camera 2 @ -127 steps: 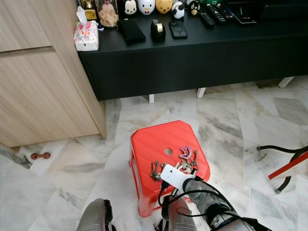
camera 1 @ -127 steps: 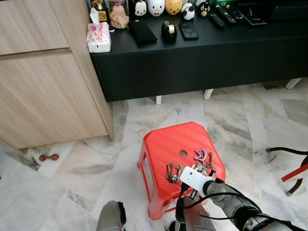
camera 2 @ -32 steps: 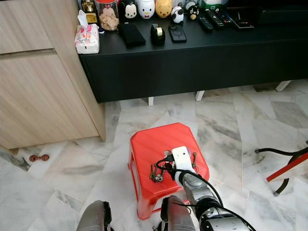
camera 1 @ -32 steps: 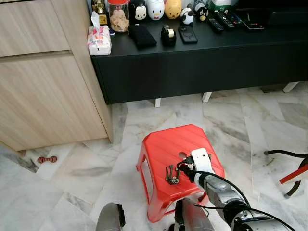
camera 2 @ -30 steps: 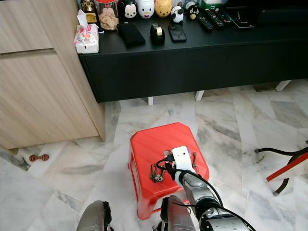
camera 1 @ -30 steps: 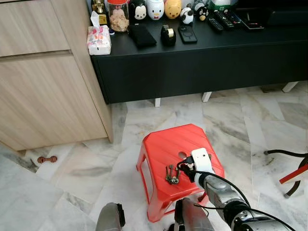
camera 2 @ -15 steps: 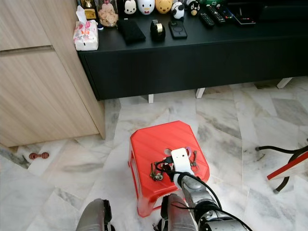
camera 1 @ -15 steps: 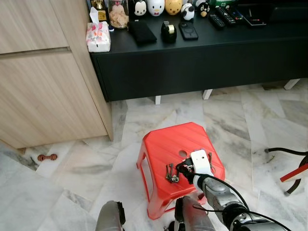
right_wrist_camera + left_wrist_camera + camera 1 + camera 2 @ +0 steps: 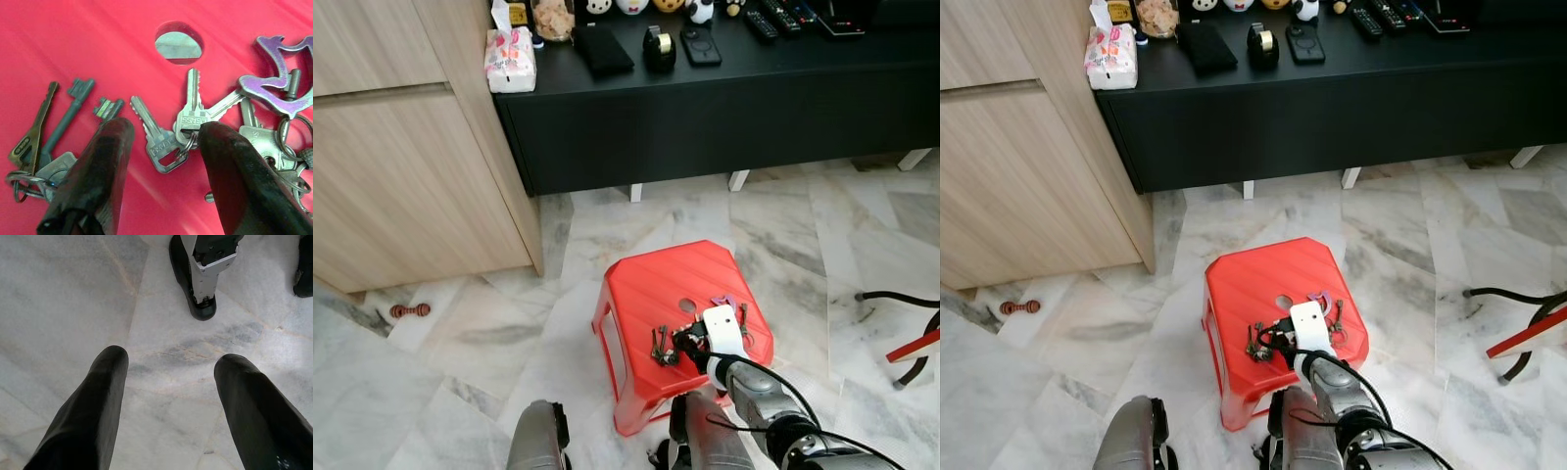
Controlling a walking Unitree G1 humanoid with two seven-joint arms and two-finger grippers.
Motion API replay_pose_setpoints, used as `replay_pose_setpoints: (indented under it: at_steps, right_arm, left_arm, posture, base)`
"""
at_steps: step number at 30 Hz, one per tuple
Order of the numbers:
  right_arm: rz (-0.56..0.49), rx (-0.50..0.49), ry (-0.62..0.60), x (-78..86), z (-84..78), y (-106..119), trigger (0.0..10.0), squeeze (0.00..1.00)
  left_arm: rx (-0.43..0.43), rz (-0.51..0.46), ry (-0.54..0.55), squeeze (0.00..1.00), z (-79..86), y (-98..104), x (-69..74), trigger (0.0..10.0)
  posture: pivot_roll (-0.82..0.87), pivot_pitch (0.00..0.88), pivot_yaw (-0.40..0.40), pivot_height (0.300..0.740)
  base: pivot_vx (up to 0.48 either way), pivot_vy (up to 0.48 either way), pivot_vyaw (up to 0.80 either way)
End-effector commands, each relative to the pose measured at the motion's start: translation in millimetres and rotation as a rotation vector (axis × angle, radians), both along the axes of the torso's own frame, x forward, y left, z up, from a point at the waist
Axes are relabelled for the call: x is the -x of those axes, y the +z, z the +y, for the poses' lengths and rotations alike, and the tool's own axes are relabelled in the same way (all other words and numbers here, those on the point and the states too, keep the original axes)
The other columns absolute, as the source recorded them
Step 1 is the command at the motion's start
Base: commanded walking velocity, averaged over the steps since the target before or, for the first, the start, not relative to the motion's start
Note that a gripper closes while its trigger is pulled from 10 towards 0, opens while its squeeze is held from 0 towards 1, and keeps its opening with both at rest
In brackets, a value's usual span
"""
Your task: Hang keys on a hook
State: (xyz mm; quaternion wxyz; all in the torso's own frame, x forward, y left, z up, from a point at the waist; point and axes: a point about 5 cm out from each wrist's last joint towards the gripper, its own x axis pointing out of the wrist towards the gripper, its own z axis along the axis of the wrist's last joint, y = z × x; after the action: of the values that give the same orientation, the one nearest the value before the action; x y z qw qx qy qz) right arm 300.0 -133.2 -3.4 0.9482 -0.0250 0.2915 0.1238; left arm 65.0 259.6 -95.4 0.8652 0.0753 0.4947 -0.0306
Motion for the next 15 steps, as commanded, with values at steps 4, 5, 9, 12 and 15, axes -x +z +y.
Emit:
replay_pose_setpoints:
  at_steps: [4, 5, 9, 12, 15]
  right_arm:
    - [0.023, -0.004, -0.025, 5.9, -2.3, -6.0, 2.9, 0.0]
    - [0.023, -0.004, -0.025, 6.0, -2.5, -6.1, 2.9, 0.0]
    - [0.024, -0.003, -0.029, 6.5, -3.2, -6.6, 0.0, 0.0]
    - [0.033, 0.005, -0.031, 8.1, -4.7, -8.4, 0.0, 0.0]
    - [0.032, 0.017, -0.037, 8.4, -6.0, -8.7, 0.0, 0.0]
  left_arm:
    - [-0.005, 0.048, 0.0, 0.0, 1.9, -2.1, 15.8, 10.0]
    - [-0.005, 0.048, 0.0, 0.0, 1.9, -2.1, 15.8, 10.0]
    - [-0.006, 0.047, -0.001, 0.0, 2.0, -2.0, 14.7, 10.0]
    - [-0.005, 0.045, -0.001, 0.0, 1.9, -2.0, 12.9, 10.0]
    - [-0.006, 0.043, 0.0, 0.0, 1.9, -1.9, 11.4, 10.0]
  posture:
    - [0.08, 0.295, -0.061, 0.625]
    - [0.08, 0.295, -0.061, 0.625]
    - [0.08, 0.29, -0.061, 0.625]
    - [0.08, 0.286, -0.062, 0.625]
    - [0.08, 0.28, -0.061, 0.625]
  base:
    - [0.0, 0.0, 0.0]
    - [0.0, 0.0, 0.0]
    - [0.0, 0.0, 0.0]
    - [0.0, 0.0, 0.0]
    - [0.0, 0.0, 0.0]
